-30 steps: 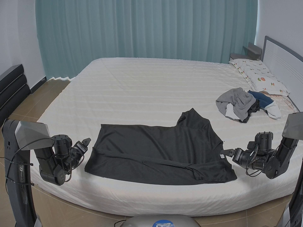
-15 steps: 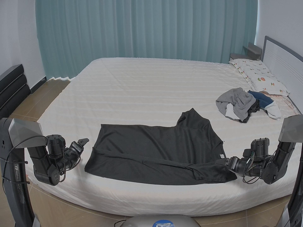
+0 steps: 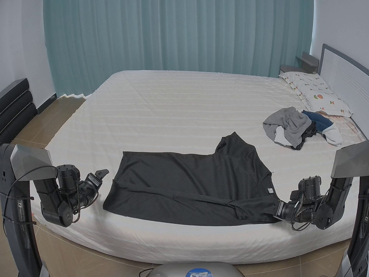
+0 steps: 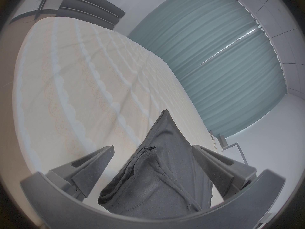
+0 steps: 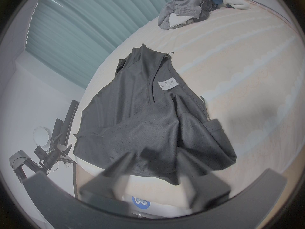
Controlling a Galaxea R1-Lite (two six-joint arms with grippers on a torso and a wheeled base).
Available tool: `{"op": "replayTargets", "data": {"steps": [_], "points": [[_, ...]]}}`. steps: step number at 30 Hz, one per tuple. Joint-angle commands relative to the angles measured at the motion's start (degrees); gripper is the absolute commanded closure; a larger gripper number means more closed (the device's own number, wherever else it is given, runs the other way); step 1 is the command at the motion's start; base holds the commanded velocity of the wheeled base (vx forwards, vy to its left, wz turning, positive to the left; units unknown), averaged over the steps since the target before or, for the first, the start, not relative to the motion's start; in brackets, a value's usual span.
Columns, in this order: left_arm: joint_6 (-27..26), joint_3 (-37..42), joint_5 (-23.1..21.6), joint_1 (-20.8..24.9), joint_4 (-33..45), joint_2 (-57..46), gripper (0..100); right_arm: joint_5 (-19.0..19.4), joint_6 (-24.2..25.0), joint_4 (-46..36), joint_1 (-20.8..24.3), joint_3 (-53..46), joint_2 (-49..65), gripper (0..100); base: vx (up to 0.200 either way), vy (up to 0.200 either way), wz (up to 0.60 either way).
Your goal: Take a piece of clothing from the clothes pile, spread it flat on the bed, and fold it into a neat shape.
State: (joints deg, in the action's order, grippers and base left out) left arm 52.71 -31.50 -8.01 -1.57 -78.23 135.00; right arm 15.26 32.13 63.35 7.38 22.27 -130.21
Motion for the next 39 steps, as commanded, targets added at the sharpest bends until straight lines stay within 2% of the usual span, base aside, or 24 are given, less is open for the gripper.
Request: {"op": "replayTargets", "data": {"steps": [1,12,13,18,25,28,31,33,39], "points": [[0.0,-0.1,0.0,0.0,0.0,0.1,0,0.0,-0.1,0.3,-0.6,-1.1,0.3,100,0.000,0.000,0.00],[0.0,0.0,-0.1,0.0,0.0,0.4,0,0.0,-0.8,1.4,-1.4,-2.3,0.8,100,0.000,0.000,0.00],[0.0,0.0,-0.1,0.0,0.0,0.4,0,0.1,-1.0,1.4,-1.5,-2.3,0.8,0,0.000,0.000,0.00],[0.0,0.0,-0.1,0.0,0.0,0.4,0,0.1,-1.5,1.6,-2.3,-2.3,1.2,0,0.000,0.000,0.00],[0.0,-0.1,0.5,0.0,-0.3,-0.2,0,0.4,-0.3,1.5,-4.1,-3.7,7.6,0,0.000,0.000,0.00],[0.1,-0.1,0.8,-0.1,-0.3,-1.6,0,0.4,2.1,1.5,-4.3,-4.7,11.3,0,0.000,0.000,0.00],[1.6,-0.1,1.4,-0.6,-0.4,-2.2,0,0.4,3.3,1.4,-4.3,-5.0,13.2,0,0.000,0.000,0.00],[4.5,-0.1,0.8,-1.2,-0.3,-3.5,0,0.3,3.4,1.4,-4.3,-5.6,13.8,0,0.000,0.000,0.00],[5.0,0.1,-0.5,-1.2,0.0,-3.5,0,0.3,3.4,1.5,-4.3,-6.3,13.9,0,0.200,0.000,0.00]]}}
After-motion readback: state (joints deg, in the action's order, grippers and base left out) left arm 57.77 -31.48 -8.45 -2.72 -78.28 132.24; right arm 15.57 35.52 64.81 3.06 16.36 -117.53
